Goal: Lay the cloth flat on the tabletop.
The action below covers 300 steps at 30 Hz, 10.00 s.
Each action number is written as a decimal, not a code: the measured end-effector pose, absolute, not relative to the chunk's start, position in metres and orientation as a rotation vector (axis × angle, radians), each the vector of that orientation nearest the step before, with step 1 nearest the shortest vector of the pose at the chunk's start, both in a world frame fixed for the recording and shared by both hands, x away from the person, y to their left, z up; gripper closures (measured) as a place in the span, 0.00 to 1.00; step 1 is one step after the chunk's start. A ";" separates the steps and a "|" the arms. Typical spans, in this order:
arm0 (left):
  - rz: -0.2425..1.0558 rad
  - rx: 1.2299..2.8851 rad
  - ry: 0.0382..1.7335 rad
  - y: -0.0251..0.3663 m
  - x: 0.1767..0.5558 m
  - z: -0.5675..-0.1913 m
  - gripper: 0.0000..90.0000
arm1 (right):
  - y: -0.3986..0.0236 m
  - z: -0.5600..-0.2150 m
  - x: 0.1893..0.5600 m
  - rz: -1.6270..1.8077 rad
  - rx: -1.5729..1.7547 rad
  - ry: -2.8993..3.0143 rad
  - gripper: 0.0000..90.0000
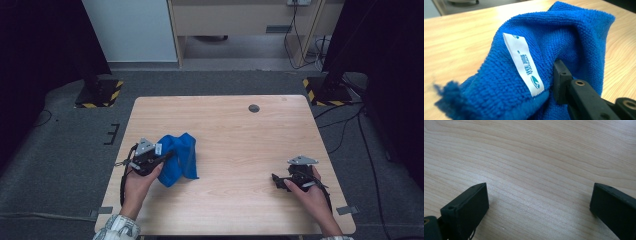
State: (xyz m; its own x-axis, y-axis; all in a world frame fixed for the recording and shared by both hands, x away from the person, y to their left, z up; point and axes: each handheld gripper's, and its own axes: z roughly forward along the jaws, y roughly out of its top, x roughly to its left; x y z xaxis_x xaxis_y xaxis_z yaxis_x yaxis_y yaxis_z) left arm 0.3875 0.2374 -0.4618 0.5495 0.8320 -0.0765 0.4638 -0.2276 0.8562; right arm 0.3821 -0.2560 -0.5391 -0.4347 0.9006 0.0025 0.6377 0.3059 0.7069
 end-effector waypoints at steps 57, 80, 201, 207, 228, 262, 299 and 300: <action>0.351 2.195 0.899 0.074 0.437 -0.518 0.20 | -0.253 -0.539 0.382 0.902 1.381 2.179 0.03; 0.421 2.004 0.966 0.128 0.361 -0.494 0.18 | -0.229 -0.502 0.367 1.068 1.074 2.161 0.63; 0.356 1.984 1.031 0.174 0.382 -0.501 0.98 | -0.041 -0.501 0.424 1.225 0.874 2.419 0.80; 0.360 1.982 1.028 0.174 0.382 -0.500 0.98 | -0.033 -0.510 0.429 1.157 0.871 2.443 0.85; 0.374 1.976 1.029 0.176 0.383 -0.499 0.98 | -0.101 -0.487 0.434 1.229 0.991 2.308 1.00; 0.441 1.968 0.960 0.155 0.438 -0.434 0.98 | -0.208 -0.437 0.450 1.416 1.081 2.149 1.00; 0.548 1.897 0.861 0.163 0.421 -0.358 0.98 | -0.244 -0.376 0.435 1.467 1.040 2.051 1.00; 0.552 1.895 0.858 0.164 0.420 -0.356 0.98 | -0.245 -0.374 0.435 1.465 1.035 2.051 1.00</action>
